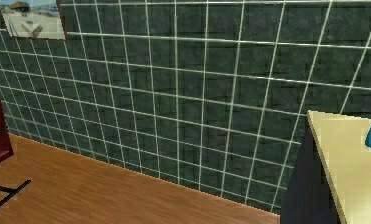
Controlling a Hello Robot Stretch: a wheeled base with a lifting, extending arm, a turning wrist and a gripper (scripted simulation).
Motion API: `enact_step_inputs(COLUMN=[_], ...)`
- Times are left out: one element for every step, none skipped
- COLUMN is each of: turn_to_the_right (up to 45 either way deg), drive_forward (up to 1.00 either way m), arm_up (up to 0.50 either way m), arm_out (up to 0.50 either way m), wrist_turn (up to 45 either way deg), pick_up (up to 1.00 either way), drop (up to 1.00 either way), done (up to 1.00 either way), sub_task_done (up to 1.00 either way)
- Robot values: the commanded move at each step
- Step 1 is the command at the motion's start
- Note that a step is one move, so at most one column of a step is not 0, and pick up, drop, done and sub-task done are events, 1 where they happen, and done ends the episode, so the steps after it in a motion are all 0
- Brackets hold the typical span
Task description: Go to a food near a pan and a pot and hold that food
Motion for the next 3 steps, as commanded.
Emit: enact_step_inputs(turn_to_the_right=[0.0,0.0,0.0], drive_forward=[0.0,0.0,0.0], arm_up=[0.0,-0.1,0.0], arm_out=[0.0,0.0,0.0], wrist_turn=[9.0,0.0,0.0], pick_up=[0.0,0.0,1.0], drop=[0.0,0.0,0.0], done=[0.0,0.0,0.0], sub_task_done=[0.0,0.0,0.0])
